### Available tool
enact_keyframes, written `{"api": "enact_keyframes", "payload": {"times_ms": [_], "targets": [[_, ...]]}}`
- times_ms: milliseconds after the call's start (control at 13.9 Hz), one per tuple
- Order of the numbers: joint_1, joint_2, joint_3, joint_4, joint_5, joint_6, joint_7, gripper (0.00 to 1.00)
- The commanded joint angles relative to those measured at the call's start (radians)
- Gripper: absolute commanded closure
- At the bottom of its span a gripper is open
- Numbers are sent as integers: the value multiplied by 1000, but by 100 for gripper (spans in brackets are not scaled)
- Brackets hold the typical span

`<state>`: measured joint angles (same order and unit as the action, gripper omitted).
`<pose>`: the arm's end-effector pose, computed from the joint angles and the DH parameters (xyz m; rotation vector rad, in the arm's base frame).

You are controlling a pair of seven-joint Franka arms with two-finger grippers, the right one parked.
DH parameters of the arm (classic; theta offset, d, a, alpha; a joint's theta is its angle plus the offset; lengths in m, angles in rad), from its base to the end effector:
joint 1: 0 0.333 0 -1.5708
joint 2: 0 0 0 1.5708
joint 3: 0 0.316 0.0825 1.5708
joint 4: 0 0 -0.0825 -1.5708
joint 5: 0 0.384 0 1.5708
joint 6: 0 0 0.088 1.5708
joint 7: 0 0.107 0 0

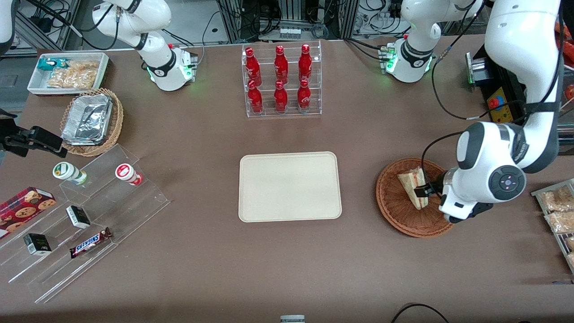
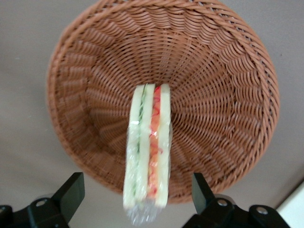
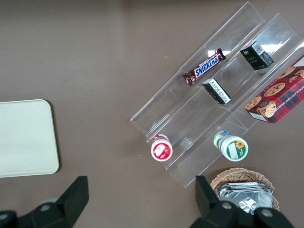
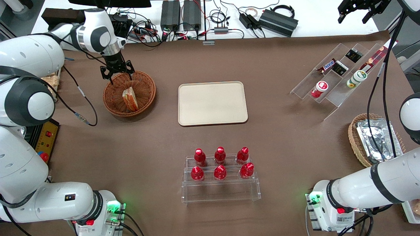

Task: Place sandwich from basket to tray
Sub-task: 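Lower the open left gripper over the wrapped sandwich in the basket, then close the left gripper on the sandwich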

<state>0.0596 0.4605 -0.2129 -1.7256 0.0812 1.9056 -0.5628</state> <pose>0.6258 -0.0798 0.3034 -2.9887 -0.5766 0.3985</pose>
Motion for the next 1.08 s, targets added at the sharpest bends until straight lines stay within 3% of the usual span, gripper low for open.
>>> {"api": "enact_keyframes", "payload": {"times_ms": [0, 649, 722, 866, 1010], "targets": [[2, -34, -5, -130, 5, 128, -32, 0], [3, -37, -3, -261, 5, 208, -91, 0], [5, -37, -3, -268, 5, 228, -101, 8], [3, -34, -3, -266, 5, 233, -132, 45], [3, -33, -3, -258, 5, 230, -137, 69]]}}
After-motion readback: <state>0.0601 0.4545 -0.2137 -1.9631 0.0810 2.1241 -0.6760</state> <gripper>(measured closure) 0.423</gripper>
